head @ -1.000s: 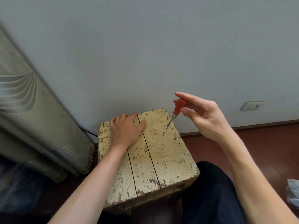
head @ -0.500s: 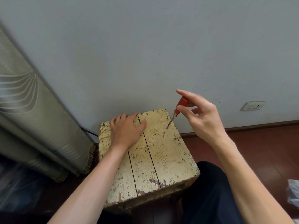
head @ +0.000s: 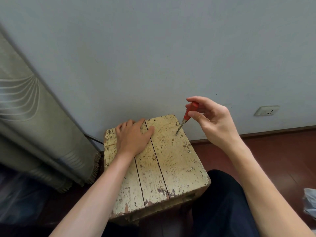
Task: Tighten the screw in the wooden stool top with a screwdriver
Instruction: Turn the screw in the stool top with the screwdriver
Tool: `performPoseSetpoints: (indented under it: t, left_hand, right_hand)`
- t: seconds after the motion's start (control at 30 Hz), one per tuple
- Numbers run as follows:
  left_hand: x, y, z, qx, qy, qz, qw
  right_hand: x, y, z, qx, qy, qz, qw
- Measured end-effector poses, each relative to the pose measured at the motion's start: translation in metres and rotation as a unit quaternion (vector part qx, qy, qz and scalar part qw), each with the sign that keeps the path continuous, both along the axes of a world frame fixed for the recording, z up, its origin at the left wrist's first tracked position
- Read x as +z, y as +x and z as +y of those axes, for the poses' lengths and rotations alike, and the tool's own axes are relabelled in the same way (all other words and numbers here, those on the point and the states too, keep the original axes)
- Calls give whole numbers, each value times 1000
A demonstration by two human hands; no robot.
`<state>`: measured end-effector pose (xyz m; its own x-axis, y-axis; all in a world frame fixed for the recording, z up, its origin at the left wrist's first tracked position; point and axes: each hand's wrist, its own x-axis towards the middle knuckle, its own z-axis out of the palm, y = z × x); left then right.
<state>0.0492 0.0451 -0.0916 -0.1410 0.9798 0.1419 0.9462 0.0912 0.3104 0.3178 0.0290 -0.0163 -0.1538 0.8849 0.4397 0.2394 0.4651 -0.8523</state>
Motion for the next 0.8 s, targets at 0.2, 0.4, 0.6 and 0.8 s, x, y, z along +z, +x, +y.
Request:
performPoseSetpoints:
  t: [0.2,0.4,0.6,0.8]
  left_hand:
    - [1,1,-1,2,-2,-2,1000]
    - [1,1,0,2,-2,-2,1000]
    - [1,1,0,1,-3,-3,1000]
    - [0,0,0,0,0,-1,1000]
  right_hand:
    - [-4,-12,-1,-70,47,6,996]
    - [-8,4,3,11,3,-3,1000]
    - [-4,7,4,16,-22,31,999]
    - [-4,-9,2,-47,-4,32,998]
